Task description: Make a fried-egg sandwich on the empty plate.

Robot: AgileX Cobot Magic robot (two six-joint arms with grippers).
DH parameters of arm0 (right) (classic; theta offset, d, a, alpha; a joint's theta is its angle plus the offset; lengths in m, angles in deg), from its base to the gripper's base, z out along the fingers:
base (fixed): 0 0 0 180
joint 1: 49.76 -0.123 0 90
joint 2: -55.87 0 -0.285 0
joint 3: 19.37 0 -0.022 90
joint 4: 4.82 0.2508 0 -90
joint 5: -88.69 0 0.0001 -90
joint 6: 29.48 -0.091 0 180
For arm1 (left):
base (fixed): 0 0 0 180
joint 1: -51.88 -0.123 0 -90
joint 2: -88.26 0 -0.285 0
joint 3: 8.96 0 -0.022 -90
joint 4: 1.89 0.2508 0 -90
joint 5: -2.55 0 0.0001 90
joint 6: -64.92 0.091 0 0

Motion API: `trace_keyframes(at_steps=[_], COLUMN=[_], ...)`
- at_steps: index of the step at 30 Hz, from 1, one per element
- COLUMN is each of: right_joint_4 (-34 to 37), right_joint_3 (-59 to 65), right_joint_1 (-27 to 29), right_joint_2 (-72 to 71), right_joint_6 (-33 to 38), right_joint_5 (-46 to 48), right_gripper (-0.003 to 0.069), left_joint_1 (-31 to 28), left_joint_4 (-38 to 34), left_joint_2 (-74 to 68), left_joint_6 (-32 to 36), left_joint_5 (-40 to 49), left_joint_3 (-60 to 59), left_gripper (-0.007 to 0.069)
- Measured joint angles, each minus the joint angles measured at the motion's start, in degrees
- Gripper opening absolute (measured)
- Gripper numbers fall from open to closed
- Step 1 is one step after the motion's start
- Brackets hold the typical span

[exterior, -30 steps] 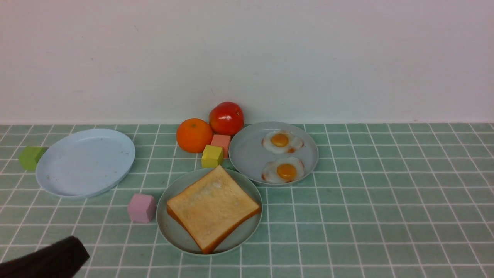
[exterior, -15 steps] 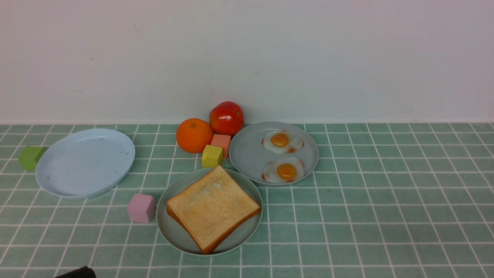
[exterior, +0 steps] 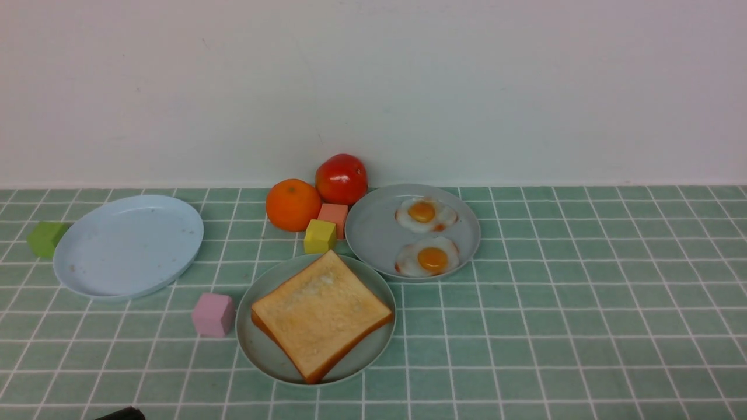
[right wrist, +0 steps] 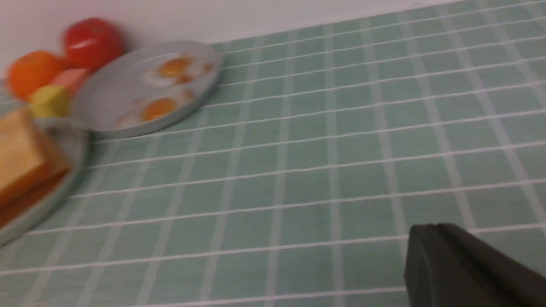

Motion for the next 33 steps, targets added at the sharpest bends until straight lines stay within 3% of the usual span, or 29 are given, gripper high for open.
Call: trace_keyframes(at_steps=[3,8,33], right_joint_4=[2.8,6.1,6.2], right_joint_3=[2.2,3.5,3.1], right_joint_1=[4.1,4.7,2.8], right_joint_2=[-4.4,-8.3,-8.3], right_joint_6=[5.7,14.1,15.6], right_joint_5=[1.1,2.5,4.5], right_gripper=[-0.0014,-0.0014,-0.0009], left_joint_1=[0.0,0.0,0.0], left_joint_4=[0.0,0.0,0.0], left_joint_2=[0.0,0.0,0.0], left_joint_6=[0.0,0.0,0.0], left_joint_5=[0.1,0.3,0.4], left_joint_3=[0.0,0.0,0.0], left_gripper=[-0.0012,-0.0011,0.0001])
